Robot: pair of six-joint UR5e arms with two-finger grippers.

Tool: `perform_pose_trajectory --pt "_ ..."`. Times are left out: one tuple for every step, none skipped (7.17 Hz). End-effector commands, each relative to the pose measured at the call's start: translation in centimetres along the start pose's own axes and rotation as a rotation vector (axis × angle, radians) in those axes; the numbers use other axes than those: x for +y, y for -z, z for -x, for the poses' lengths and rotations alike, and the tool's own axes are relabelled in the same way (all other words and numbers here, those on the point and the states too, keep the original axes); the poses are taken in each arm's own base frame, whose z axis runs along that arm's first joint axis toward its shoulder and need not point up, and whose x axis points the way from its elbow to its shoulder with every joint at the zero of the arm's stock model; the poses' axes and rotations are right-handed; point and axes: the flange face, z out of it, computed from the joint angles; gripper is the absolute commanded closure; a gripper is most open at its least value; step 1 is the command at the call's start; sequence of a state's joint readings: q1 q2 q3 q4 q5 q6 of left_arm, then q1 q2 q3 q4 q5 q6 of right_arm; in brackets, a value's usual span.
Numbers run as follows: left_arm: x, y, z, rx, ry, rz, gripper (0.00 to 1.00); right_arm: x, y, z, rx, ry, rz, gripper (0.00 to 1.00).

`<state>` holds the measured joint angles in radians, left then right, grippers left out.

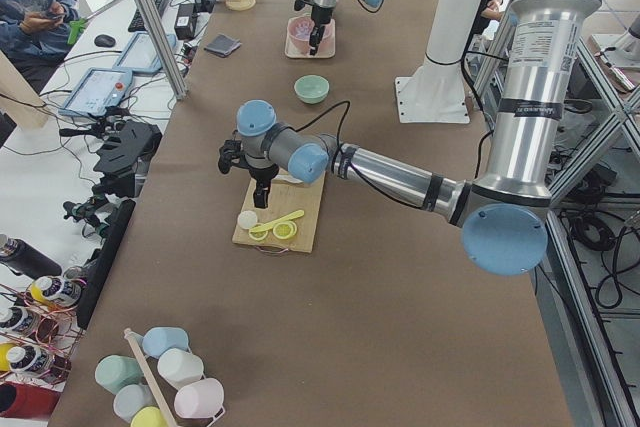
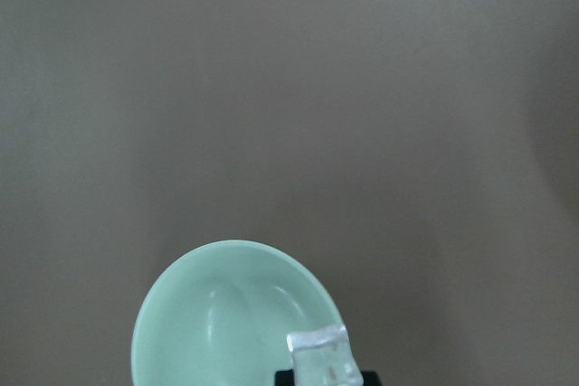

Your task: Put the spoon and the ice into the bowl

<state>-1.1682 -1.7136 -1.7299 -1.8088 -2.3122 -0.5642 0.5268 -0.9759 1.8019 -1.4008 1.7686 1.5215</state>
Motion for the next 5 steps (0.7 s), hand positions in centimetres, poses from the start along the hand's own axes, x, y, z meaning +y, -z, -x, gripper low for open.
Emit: perform_pose_trajectory --pt "-0.9 -6.2 -6.5 -0.052 -0.027 0.022 0.02 2.8 -4.4 5.1 0.025 -0.014 -0.042 1.0" --pt "-1.6 -8.1 -8.5 -0.068 -0.051 0.03 0.02 3.5 -5.4 5.4 0.038 -0.006 -0.042 1.0" --pt "-1.2 -9.4 -9.1 -0.072 -0.062 0.045 0.02 4.7 -6.0 5.3 0.044 0.005 -0.039 1.0" --pt "-0.9 -10.4 -9.5 -0.072 -0.074 0.052 0.03 4.6 -6.0 5.2 0.046 0.009 -0.056 1.0" --pt "-0.5 -11.5 -10.1 -0.086 -0.084 0.059 0.03 4.5 -5.9 5.2 0.044 0.01 -0.06 0.33"
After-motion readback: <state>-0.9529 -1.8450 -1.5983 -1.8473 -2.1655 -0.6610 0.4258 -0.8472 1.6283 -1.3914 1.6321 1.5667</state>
